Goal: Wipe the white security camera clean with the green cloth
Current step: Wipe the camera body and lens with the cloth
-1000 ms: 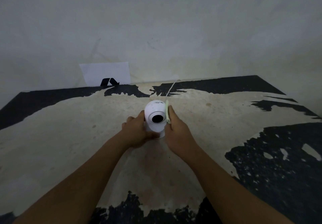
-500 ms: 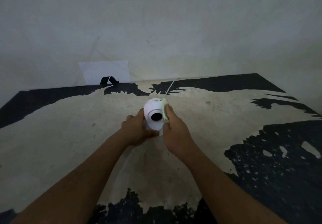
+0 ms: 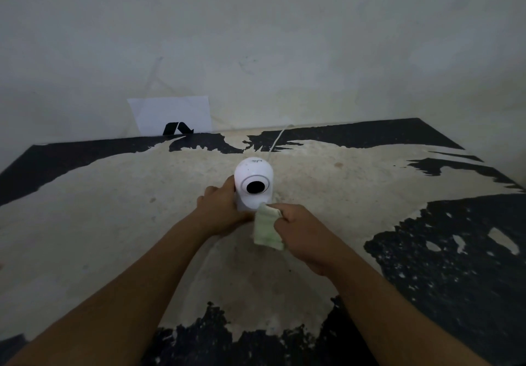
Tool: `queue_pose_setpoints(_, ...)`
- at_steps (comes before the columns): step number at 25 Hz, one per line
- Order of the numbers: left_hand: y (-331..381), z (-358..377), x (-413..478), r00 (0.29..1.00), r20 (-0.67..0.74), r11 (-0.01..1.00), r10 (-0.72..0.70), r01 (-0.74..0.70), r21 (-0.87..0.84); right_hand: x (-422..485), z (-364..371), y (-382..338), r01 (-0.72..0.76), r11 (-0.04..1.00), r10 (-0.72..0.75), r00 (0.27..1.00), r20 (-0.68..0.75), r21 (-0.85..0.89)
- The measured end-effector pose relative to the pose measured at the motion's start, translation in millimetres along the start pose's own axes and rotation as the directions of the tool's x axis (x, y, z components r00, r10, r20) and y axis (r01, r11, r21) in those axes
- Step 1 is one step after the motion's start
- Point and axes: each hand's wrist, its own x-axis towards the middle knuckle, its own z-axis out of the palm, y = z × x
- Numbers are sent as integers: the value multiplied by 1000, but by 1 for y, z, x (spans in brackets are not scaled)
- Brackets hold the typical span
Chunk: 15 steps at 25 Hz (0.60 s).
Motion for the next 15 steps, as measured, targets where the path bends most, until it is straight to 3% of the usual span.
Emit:
queue_pose_setpoints(2,0,-10,-11,998,-62,1000,-14,15,16,-7,-7,-3,49,996,-49,999,6,78)
queue_pose_setpoints(3,1,-16,-20,994,-101,997,-29,22,-68,-9,-9,-4,72,991,-73,997,5,111)
queue_pose_setpoints(4,2,-21,-32,993,-100,964,-56,28,-266,-9,-10,-5,91,987,-94,995,13,134)
queue_pose_setpoints(6,13,-27,-60,998,25,683,-49,52,-729,-7,-7,-10,118,980,-126,991,41,162)
queue_pose_setpoints(7,17,-26,-72,997,83,567,-9,73,-820,-4,-4,-12,124,978,-136,989,59,165)
queue_pose_setpoints(9,17,-20,-84,991,132,610,12,97,-787,3,2,-16,123,980,-140,985,103,157)
queue_pose_setpoints(11,13,-17,-84,993,47,629,-109,106,-770,9,4,-17,125,979,-140,986,86,162)
queue_pose_setpoints(15,2,-26,-62,900,-91,383,-427,89,-920,28,-10,-13,142,980,-100,959,-265,143)
